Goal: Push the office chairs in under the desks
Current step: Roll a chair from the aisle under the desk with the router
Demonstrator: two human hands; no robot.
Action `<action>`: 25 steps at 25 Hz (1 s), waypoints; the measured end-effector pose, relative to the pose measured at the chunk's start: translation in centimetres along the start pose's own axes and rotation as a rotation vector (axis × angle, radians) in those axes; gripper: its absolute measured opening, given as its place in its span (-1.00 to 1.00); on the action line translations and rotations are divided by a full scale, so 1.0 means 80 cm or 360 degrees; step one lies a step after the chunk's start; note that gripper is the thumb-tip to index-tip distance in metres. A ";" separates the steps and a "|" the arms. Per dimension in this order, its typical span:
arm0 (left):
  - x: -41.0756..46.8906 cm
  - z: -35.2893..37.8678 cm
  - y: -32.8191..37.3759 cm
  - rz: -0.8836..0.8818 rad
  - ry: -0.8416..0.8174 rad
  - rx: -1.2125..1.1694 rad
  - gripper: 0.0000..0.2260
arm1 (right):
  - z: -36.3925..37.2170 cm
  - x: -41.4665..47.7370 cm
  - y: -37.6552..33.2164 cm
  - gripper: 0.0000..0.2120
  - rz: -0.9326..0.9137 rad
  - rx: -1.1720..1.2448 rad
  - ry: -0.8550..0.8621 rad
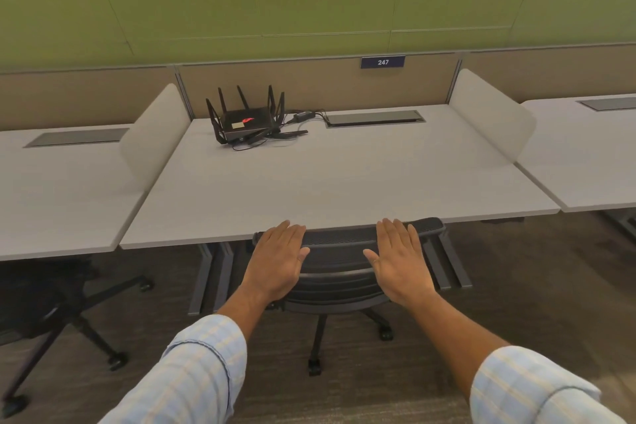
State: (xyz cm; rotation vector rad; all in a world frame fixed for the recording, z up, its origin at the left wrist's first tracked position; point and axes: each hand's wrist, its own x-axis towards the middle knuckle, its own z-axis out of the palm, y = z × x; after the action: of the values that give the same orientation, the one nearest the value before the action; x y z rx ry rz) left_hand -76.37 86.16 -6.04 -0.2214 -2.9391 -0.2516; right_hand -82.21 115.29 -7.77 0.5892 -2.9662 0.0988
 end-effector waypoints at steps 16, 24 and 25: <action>-0.160 -0.019 0.150 -0.0071 -0.0234 0.0164 -0.29 | -0.036 -0.230 0.042 -0.15 0.0032 -0.0018 -0.0092; -0.275 -0.015 0.296 0.0076 -0.0180 0.0198 -0.26 | -0.066 -0.412 0.078 -0.18 0.0135 0.0068 -0.0057; -0.288 -0.015 0.311 0.0093 -0.0173 0.0195 -0.27 | -0.069 -0.433 0.079 -0.17 0.0144 0.0060 -0.0051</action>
State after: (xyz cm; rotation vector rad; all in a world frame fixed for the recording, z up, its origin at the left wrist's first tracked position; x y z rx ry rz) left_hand -49.72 107.18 -5.50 -0.3121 -3.0362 -0.0524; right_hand -52.29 134.63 -6.89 0.4653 -3.0280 0.1549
